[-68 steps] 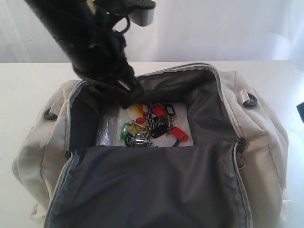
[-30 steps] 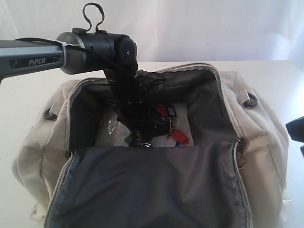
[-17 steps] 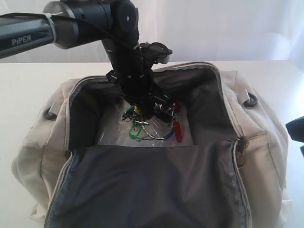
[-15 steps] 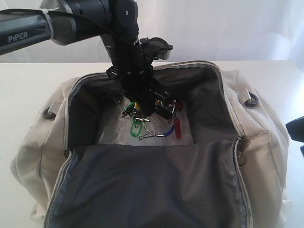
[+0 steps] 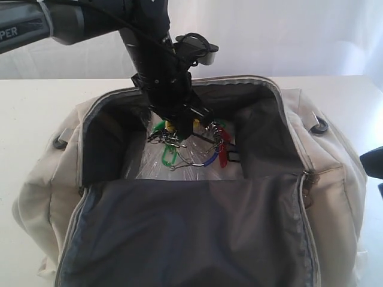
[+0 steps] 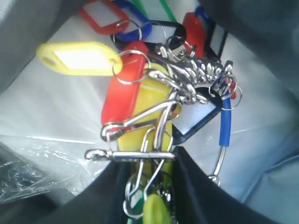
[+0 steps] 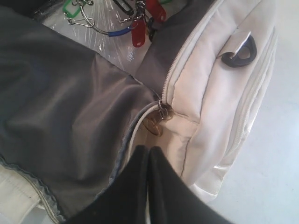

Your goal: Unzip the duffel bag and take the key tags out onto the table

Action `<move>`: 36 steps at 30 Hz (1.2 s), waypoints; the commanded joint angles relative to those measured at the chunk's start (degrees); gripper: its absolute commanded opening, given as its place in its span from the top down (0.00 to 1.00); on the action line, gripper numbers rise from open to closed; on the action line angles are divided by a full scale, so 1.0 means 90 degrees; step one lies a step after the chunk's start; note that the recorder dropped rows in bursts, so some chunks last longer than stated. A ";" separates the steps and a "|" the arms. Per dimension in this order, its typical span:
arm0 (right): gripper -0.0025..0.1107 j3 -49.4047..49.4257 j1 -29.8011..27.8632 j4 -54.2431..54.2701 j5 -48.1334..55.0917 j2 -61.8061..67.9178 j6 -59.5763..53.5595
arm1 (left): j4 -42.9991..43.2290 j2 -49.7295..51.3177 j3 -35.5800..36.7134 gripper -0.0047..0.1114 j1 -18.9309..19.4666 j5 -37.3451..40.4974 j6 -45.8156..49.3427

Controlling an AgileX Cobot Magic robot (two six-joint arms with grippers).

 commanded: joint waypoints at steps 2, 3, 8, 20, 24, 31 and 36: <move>0.98 0.0017 0.0005 -0.0018 -0.0091 -0.0025 0.0002 | 0.0297 -0.0231 0.0373 0.96 -0.0013 -0.0571 0.0061; 0.98 0.0017 0.0005 -0.0018 -0.0091 -0.0025 0.0002 | 0.0297 -0.0231 0.0498 0.96 -0.0013 -0.0734 0.0061; 0.98 0.0017 0.0005 -0.0018 -0.0091 -0.0025 0.0002 | 0.0297 -0.0231 0.1031 0.96 -0.0013 -0.1499 0.0090; 0.98 0.0017 0.0005 -0.0018 -0.0091 -0.0025 0.0002 | 0.0297 0.0252 0.1251 0.61 -0.0013 -0.1749 0.0243; 0.98 0.0017 0.0005 -0.0018 -0.0091 -0.0025 0.0002 | 0.0174 0.0176 0.1169 0.52 -0.0013 -0.1789 0.0376; 0.98 0.0017 0.0005 -0.0018 -0.0091 -0.0025 0.0002 | -0.0067 0.0199 0.0990 0.48 -0.0062 -0.2105 0.0684; 0.98 0.0017 0.0005 -0.0018 -0.0091 -0.0025 0.0002 | -0.0129 0.0410 0.0990 0.48 -0.0086 -0.2133 0.1063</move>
